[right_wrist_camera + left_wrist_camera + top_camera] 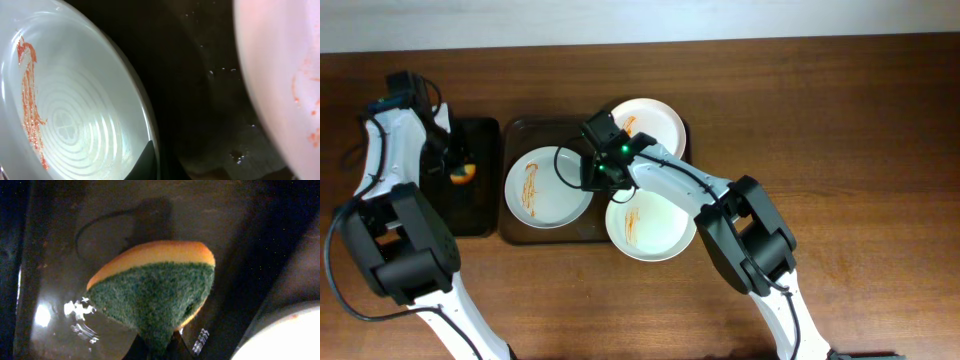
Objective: Clean dirty plates on tray and stack at the side
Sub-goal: 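Grasp the green-yellow sponge with the left gripper and lift it, then scrub the left plate with the sponge while right gripper holds rim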
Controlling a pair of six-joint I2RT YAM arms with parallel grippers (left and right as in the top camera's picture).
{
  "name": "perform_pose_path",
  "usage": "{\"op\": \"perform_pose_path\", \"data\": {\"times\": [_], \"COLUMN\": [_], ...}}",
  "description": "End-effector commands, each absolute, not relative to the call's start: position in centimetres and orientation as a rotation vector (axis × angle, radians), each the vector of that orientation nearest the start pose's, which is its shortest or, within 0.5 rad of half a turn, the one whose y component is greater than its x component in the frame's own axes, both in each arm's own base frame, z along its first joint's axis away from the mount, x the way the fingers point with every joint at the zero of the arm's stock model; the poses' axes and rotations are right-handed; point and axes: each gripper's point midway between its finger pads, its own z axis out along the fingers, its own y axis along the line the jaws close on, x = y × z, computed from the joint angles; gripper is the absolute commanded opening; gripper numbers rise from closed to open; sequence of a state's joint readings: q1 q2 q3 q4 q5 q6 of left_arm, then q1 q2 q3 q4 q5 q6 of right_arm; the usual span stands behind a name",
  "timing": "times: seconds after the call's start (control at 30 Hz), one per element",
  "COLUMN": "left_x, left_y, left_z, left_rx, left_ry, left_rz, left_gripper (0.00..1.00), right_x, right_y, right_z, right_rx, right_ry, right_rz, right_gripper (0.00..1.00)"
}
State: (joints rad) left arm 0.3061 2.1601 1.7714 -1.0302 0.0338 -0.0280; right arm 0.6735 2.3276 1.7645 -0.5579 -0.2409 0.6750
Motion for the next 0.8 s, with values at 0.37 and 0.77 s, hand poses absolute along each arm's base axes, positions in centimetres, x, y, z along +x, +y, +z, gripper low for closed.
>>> {"op": "perform_pose_path", "data": {"times": [0.37, 0.77], "left_x": [42.4, 35.0], "left_y": [0.3, -5.7], "left_z": [3.9, -1.6], "left_rx": [0.043, -0.07], "left_ry": [3.05, 3.211], "left_rz": [-0.232, -0.609], "left_gripper": [0.01, 0.01], "right_x": [39.9, 40.1], "right_y": [36.1, 36.2], "right_z": [-0.3, -0.2], "right_rx": [-0.135, -0.138], "right_ry": [2.928, 2.918], "right_rz": [0.84, 0.846], "right_gripper": [0.04, 0.04]}}
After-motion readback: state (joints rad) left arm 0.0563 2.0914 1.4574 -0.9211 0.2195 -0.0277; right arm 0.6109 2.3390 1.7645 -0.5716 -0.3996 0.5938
